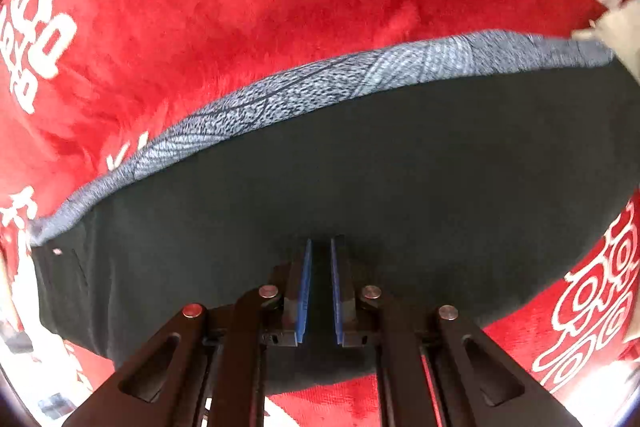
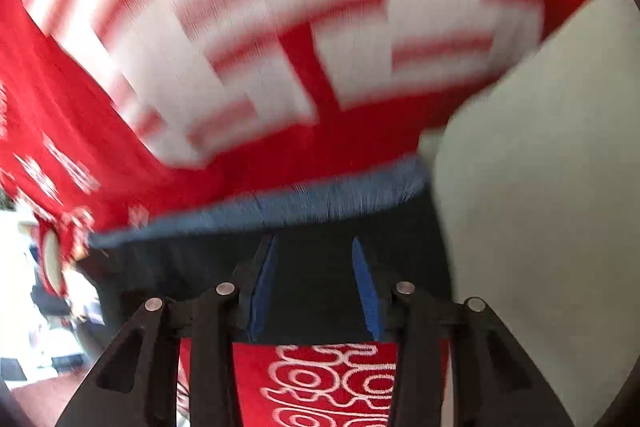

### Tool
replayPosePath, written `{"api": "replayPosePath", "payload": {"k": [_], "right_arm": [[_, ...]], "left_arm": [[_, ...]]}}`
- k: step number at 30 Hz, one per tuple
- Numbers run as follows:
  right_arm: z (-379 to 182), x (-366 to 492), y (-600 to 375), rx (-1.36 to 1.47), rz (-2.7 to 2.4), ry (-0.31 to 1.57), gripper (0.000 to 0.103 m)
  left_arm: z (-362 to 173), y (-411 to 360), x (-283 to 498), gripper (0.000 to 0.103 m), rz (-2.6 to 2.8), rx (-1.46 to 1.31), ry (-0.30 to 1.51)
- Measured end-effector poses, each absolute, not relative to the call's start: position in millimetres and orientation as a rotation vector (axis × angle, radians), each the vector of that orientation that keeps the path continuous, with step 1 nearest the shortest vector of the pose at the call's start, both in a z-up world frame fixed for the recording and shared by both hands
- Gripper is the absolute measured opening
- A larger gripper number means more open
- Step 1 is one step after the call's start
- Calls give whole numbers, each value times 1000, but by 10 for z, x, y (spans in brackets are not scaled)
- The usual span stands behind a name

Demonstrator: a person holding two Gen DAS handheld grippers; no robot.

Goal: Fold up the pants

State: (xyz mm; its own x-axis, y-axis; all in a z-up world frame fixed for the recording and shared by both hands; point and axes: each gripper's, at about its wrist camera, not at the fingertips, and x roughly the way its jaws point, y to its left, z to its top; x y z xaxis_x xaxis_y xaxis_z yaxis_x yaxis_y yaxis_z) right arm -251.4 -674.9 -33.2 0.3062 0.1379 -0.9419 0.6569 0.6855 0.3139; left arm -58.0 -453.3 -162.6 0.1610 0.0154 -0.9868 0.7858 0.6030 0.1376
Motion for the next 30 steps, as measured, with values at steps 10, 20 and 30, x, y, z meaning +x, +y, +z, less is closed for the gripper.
{"api": "replayPosePath", "payload": {"k": [10,20,30], "right_arm": [[-621,-2860,-6589,875,-475,1174,61],[-653,-2763,-5482,1031,-338,1160,60],[-928,-2179,-4975,677,-421,1256,58]], "left_arm": [[-1246,-3531,-103,11,-448,582,1409],[-1325,-2851,434,11,-394,558,1360],[-1866,-2841,1159,11,-416,553,1321]]}}
